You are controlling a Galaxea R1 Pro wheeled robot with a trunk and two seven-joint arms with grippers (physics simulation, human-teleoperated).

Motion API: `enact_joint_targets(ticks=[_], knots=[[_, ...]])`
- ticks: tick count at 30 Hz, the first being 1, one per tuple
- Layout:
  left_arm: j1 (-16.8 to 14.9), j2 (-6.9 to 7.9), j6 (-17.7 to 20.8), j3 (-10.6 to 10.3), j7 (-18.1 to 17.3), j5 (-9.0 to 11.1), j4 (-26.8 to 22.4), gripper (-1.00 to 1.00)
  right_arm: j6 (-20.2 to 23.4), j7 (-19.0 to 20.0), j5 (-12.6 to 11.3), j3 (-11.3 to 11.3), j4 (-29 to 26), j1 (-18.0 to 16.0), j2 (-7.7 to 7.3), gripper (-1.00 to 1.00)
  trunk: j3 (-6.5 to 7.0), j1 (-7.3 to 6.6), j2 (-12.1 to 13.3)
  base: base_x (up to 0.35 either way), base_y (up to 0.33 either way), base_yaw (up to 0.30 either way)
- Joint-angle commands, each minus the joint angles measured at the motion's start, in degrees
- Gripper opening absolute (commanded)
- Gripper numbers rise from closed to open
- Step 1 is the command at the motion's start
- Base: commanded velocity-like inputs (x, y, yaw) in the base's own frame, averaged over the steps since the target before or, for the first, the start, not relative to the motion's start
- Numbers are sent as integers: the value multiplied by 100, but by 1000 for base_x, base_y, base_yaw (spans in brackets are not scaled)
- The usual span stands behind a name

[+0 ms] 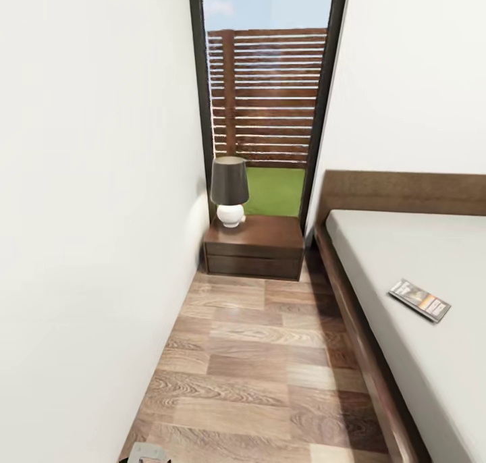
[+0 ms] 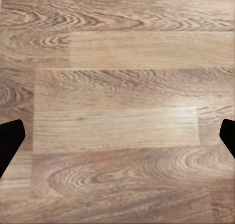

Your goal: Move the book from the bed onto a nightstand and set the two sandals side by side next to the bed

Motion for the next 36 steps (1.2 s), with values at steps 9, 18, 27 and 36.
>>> enact_joint_targets(ticks=[9, 18, 27, 36], knots=[[-3, 0, -14, 49, -21, -40, 3, 100, -6, 39, -18, -25, 7, -4, 0, 100, -5, 3, -2, 308, 0, 0], [-3, -1, -14, 49, -21, -40, 0, 100, -6, 39, -14, -25, 7, -4, -3, 100, -5, 3, -2, 278, 0, 0], [-3, 2, -14, 49, -21, -40, 5, 100, -6, 39, -9, -25, 7, -4, 0, 100, -5, 3, -2, 27, 0, -171], [-3, 2, -14, 49, -21, -40, -1, 100, -6, 39, -9, -25, 7, -4, 0, 100, -5, 3, -2, 98, 0, -37]])
